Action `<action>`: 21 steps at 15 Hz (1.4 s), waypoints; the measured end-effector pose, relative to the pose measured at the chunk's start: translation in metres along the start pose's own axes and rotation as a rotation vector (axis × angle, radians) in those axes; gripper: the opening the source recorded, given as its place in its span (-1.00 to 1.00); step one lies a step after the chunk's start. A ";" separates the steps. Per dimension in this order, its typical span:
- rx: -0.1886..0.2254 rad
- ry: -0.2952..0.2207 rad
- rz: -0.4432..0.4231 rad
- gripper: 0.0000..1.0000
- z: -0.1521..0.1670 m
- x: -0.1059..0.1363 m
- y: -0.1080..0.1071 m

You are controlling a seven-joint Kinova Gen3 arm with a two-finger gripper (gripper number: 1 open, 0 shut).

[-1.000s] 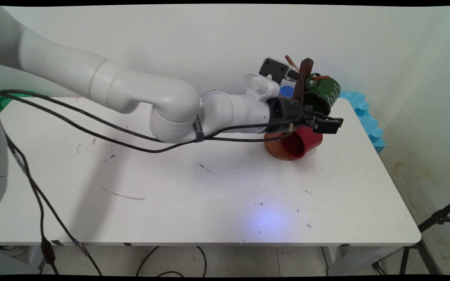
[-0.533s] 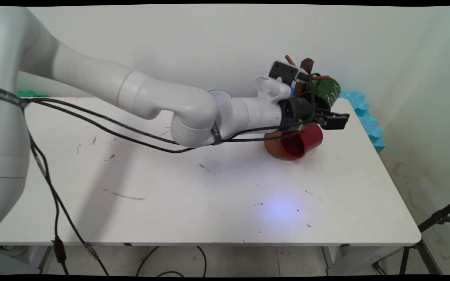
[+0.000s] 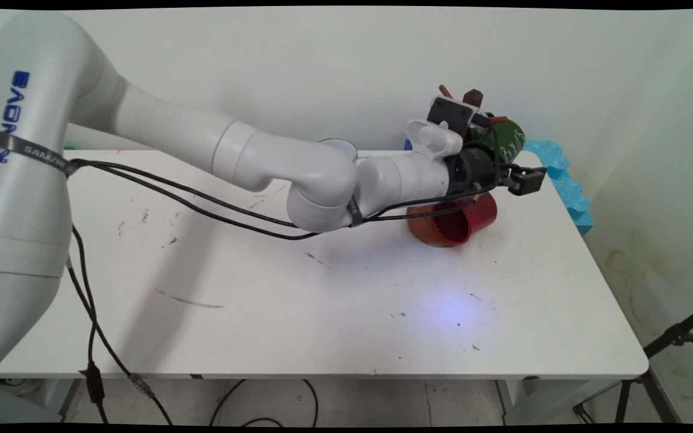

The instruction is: Pick up the green mug from the rack, then place the picked object on the table

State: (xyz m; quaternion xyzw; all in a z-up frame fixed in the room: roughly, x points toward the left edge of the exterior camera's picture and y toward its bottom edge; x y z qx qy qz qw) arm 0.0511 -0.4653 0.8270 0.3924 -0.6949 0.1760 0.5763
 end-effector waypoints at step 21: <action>0.014 0.060 0.013 -1.00 0.000 0.008 -0.005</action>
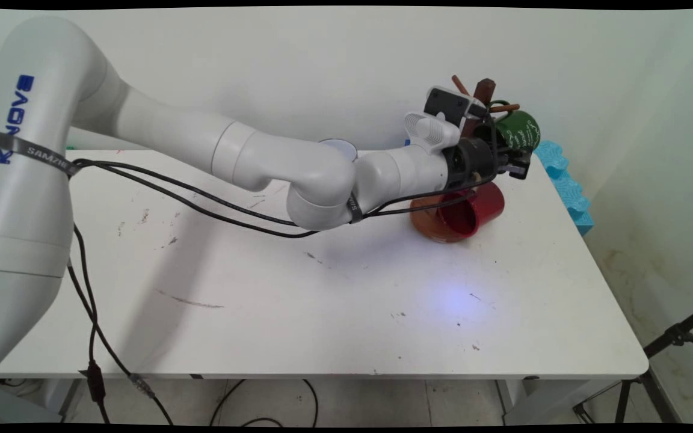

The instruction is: Place the picked object on the table

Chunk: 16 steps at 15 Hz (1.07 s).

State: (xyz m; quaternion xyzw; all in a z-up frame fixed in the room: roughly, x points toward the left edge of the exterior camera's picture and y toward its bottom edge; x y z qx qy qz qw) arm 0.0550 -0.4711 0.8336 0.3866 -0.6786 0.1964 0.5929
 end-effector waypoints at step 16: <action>-0.055 0.029 -0.012 -1.00 -0.045 0.032 0.019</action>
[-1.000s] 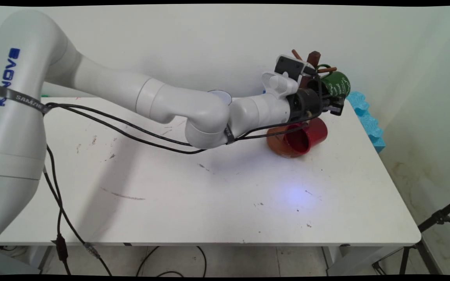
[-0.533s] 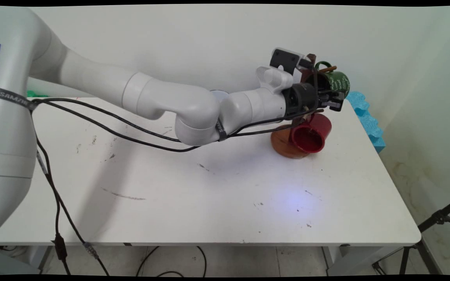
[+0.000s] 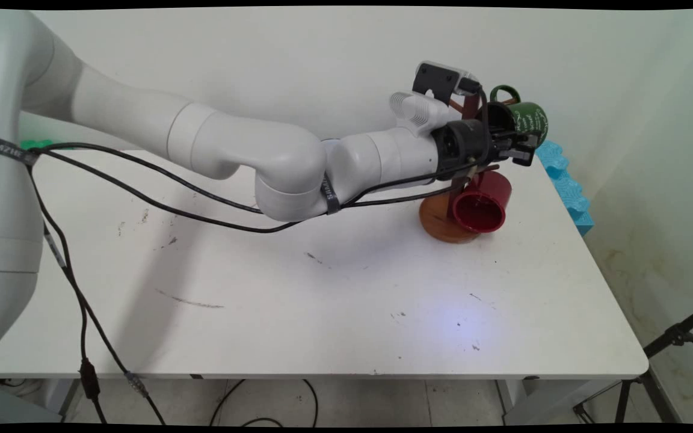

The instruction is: Place the picked object on the table

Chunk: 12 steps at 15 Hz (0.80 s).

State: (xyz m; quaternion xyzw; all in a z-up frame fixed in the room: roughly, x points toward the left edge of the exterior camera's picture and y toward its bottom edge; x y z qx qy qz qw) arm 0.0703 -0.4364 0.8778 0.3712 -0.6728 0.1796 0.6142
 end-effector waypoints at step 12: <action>-0.065 -0.002 0.014 -1.00 -0.032 0.019 0.025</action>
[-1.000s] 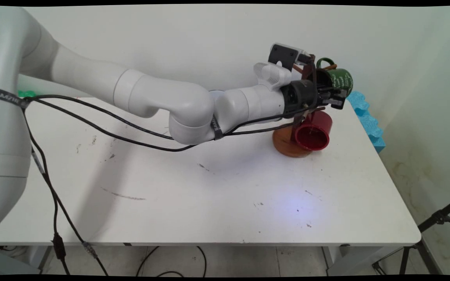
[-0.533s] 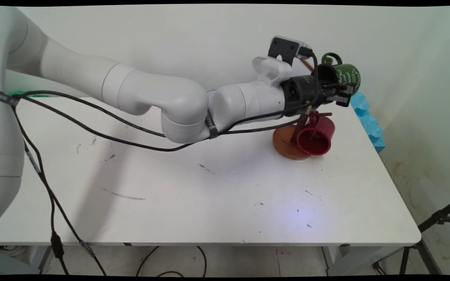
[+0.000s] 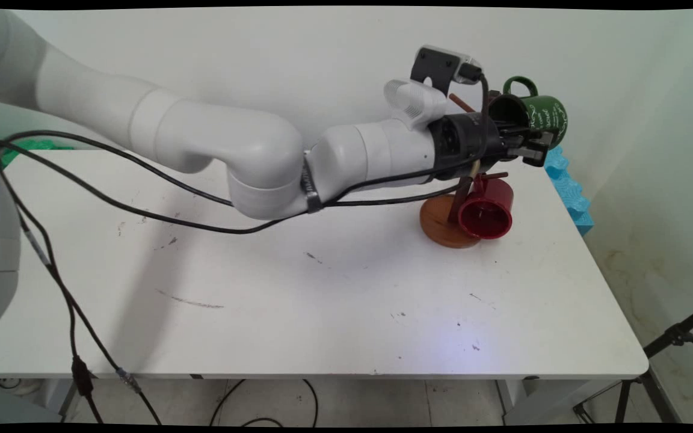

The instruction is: Place the picked object on the table

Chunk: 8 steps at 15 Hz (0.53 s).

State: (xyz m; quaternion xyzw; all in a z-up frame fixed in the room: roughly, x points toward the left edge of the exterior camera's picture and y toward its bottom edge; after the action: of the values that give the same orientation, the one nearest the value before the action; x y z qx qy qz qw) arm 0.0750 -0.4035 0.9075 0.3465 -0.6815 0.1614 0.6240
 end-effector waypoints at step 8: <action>-0.061 -0.107 0.050 -1.00 -0.077 0.038 -0.010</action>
State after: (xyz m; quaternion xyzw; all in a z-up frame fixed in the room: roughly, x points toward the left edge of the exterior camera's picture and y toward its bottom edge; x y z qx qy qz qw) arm 0.1392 -0.3707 0.9544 0.3186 -0.7270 0.1374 0.5926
